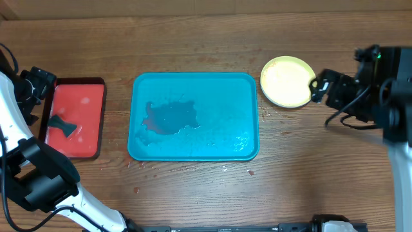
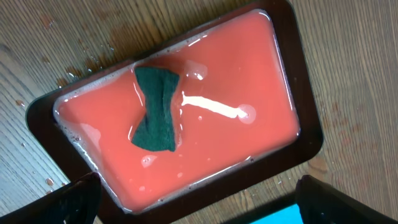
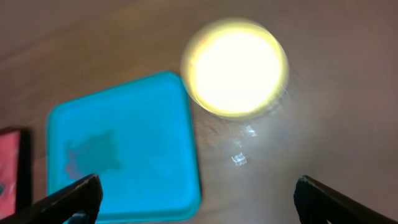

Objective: Clean dirty plates on tray and stack at the side

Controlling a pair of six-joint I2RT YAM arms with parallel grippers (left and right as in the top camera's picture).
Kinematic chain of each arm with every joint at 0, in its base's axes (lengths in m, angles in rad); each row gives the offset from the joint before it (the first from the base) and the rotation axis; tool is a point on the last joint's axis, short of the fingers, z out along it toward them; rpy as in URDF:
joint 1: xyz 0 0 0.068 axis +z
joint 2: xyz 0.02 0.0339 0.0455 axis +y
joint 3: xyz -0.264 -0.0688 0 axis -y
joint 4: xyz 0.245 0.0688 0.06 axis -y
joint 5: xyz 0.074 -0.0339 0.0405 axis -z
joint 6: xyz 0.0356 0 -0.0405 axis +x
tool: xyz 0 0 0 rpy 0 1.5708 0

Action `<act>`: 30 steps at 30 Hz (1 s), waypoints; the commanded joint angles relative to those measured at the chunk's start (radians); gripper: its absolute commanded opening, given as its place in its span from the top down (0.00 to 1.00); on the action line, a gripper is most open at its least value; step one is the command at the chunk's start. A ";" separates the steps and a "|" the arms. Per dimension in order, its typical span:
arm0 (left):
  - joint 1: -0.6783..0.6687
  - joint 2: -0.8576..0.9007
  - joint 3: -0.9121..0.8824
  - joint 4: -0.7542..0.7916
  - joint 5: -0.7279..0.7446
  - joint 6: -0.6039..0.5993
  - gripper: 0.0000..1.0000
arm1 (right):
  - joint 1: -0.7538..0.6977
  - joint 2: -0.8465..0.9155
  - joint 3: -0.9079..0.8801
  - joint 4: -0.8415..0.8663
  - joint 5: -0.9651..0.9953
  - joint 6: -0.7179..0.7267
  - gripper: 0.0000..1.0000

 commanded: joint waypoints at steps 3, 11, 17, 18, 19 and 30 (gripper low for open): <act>-0.007 0.015 0.002 -0.002 0.003 -0.005 0.00 | 0.138 -0.301 -0.226 0.199 0.027 -0.146 0.00; -0.007 0.015 0.002 -0.002 0.003 -0.005 0.00 | 0.133 -0.692 -0.750 0.530 0.026 -0.133 0.00; -0.007 0.015 0.002 -0.002 0.003 -0.005 0.00 | 0.133 -0.843 -1.064 0.837 0.025 -0.132 0.00; -0.007 0.015 0.002 -0.002 0.003 -0.005 0.00 | 0.133 -0.873 -1.125 0.914 0.021 -0.132 0.00; -0.007 0.015 0.002 -0.002 0.003 -0.005 0.00 | 0.133 -0.897 -1.176 0.975 0.017 -0.132 0.00; -0.007 0.015 0.002 -0.002 0.003 -0.005 0.00 | 0.133 -1.084 -1.454 1.304 0.055 -0.125 0.00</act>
